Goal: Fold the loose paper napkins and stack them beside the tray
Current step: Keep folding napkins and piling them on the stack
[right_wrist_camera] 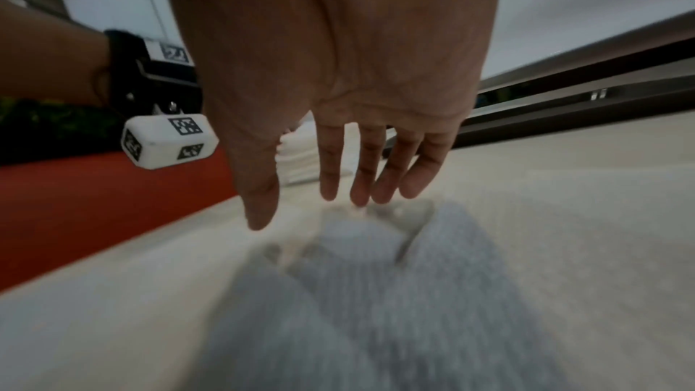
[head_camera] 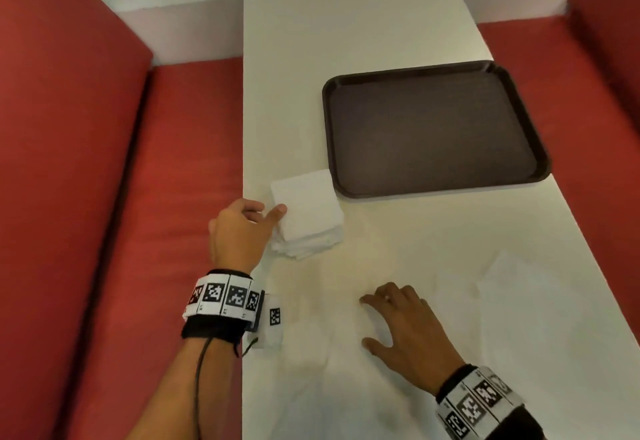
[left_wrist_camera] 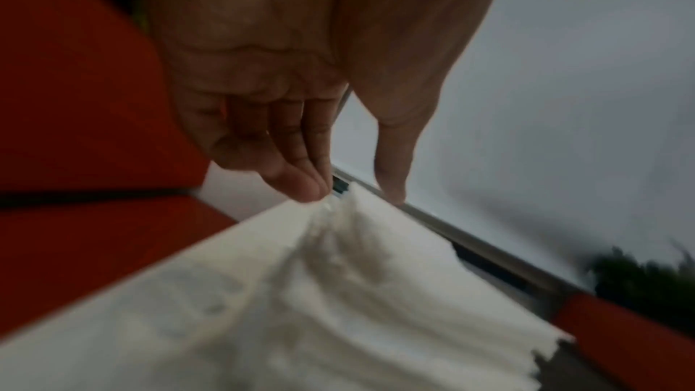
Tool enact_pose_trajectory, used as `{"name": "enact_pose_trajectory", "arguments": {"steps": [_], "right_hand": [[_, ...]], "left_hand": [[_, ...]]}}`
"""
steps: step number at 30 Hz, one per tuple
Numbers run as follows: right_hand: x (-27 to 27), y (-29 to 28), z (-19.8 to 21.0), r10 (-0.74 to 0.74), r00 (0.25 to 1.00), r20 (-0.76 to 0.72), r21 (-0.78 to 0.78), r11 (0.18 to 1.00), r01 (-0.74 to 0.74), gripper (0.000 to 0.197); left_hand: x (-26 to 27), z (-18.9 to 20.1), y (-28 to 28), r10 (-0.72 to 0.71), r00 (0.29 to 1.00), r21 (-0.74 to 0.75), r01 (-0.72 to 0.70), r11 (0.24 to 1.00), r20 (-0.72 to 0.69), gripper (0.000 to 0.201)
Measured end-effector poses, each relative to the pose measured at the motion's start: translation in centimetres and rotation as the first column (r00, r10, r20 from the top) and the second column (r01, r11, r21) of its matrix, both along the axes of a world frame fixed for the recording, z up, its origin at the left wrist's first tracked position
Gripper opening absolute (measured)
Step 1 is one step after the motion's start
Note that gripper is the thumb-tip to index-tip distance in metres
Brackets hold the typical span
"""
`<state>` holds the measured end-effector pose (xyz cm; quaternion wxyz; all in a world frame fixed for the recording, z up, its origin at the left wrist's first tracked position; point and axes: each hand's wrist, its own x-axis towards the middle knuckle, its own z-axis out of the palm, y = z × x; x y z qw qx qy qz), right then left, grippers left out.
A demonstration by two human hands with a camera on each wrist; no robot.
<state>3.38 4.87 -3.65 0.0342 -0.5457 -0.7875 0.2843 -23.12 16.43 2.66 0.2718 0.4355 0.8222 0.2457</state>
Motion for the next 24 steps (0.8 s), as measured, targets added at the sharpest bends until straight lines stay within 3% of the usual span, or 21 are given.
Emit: {"name": "enact_pose_trajectory", "arguments": {"steps": [3, 8, 12, 15, 20, 24], "right_hand": [[-0.9, 0.3, -0.8, -0.026, 0.997, 0.073, 0.065, 0.998, 0.022, 0.061], [-1.2, 1.5, -0.8, -0.062, 0.997, -0.049, -0.036, 0.998, 0.06, 0.019], [-0.5, 2.0, 0.6, -0.083, 0.975, -0.208, -0.162, 0.986, 0.05, 0.009], [0.7, 2.1, 3.0, -0.15, 0.915, -0.374, -0.212, 0.974, 0.072, 0.016], [3.0, 1.6, 7.0, -0.27, 0.767, -0.582, -0.279, 0.952, 0.124, 0.012], [4.5, 0.9, 9.7, -0.332, 0.616, -0.714, -0.325, 0.937, 0.128, 0.013]], "left_hand": [[-0.7, 0.1, -3.0, 0.063, 0.997, -0.038, -0.065, 0.997, -0.043, 0.039], [0.3, -1.0, -9.7, -0.005, 1.0, -0.034, 0.006, 0.999, 0.029, 0.013], [2.0, -1.5, -13.6, -0.078, 0.994, 0.011, 0.078, 0.997, 0.081, 0.011], [3.6, -0.9, -15.2, -0.177, 0.982, 0.082, 0.171, 0.982, 0.073, 0.02], [6.7, 1.3, -16.2, -0.264, 0.957, 0.166, 0.243, 0.956, 0.119, 0.034], [8.7, 3.3, -16.0, -0.161, 0.913, 0.206, 0.087, 0.975, 0.375, 0.035]]}}
